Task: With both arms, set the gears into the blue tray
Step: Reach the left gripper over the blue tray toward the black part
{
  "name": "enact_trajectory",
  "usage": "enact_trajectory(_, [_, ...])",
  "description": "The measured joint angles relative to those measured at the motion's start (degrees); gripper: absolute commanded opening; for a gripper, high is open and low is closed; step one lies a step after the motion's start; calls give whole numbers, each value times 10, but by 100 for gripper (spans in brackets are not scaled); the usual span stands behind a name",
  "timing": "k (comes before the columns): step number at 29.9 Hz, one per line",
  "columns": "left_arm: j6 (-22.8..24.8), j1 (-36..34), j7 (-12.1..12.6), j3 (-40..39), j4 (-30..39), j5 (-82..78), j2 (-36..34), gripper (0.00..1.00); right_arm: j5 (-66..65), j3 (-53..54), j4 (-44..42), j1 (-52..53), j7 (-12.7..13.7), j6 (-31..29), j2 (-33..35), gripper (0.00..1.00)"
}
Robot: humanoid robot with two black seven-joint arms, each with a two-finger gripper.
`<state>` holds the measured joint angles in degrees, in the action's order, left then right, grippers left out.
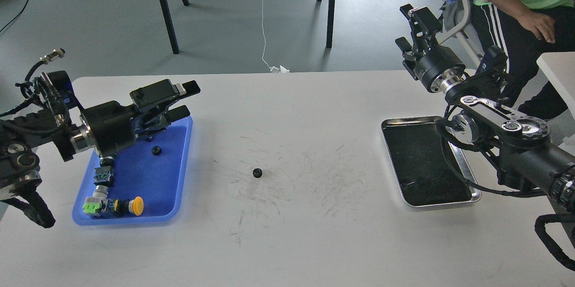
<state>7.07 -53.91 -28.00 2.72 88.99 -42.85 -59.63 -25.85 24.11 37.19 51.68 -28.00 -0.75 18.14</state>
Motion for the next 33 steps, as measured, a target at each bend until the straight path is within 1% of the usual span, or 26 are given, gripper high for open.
enact_trajectory(4, [-22,-11,0,40,7,-98,12,99,27,-1,-3,-1,0,-1,2,94])
enact_trajectory(8, [-43,-36,0,59,7,-186,25,99,36,-2,-1,-10,0,1,2,94])
enact_trajectory(11, [-56,-57,0,99,-6,-211,53,99,37,-2,0,-14,0,4,2,94])
enact_trajectory(15, [-104,-75,0,128,-12,-219,92,98,37,-2,1,-15,0,6,2,94])
enact_trajectory(17, [-117,-78,0,139,-27,-220,104,98,37,-2,1,-15,0,7,2,94])
enact_trajectory(24, [-120,-108,0,172,-44,-223,118,98,38,1,-1,-17,0,7,10,95])
enact_trajectory(28, [-118,-133,0,212,-48,-235,146,98,66,9,0,-24,0,8,11,96])
enact_trajectory(33, [-126,-156,0,255,-55,-298,179,98,97,13,1,-34,0,8,15,96])
